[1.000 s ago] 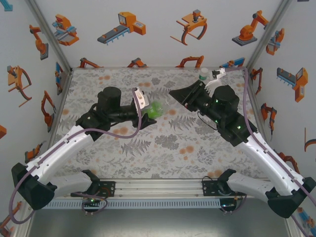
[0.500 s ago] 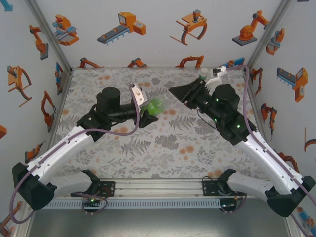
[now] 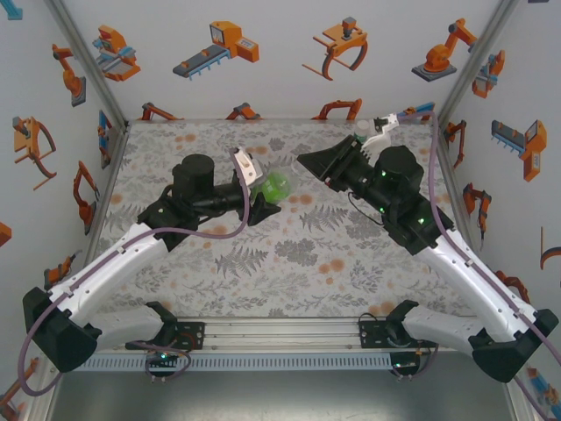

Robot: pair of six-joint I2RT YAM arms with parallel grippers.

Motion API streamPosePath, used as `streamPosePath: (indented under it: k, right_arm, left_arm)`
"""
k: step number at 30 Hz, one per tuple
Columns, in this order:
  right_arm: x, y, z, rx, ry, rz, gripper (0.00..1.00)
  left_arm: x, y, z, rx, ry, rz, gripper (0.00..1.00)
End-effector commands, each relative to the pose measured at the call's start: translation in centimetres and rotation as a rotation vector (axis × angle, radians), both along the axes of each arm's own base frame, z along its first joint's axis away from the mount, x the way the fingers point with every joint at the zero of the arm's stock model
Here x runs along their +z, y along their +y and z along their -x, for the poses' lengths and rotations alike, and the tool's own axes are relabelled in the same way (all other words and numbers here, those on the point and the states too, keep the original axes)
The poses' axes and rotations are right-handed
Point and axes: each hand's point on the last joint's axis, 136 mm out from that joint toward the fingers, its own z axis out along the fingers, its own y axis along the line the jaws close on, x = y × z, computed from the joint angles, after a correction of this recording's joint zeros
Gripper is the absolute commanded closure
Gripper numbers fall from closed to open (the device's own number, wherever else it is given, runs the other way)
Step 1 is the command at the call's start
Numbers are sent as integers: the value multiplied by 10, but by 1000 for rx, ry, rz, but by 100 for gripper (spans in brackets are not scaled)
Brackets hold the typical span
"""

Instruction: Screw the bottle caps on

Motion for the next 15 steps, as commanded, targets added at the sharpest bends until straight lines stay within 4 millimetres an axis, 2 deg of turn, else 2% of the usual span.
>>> streamPosePath:
  k: [1,6,15]
  right_arm:
    - [18,6,8,47,-47,-15,100]
    - [15,4,8,33,-43,1,100]
    - [-12,0,0,-40,117,10,100]
  left_arm:
    - [16,-4,-1,-3,-14,43,100]
    - [19,-5,-2,4,-12,62,100]
    - [12,0,-23,104,-37,13,100]
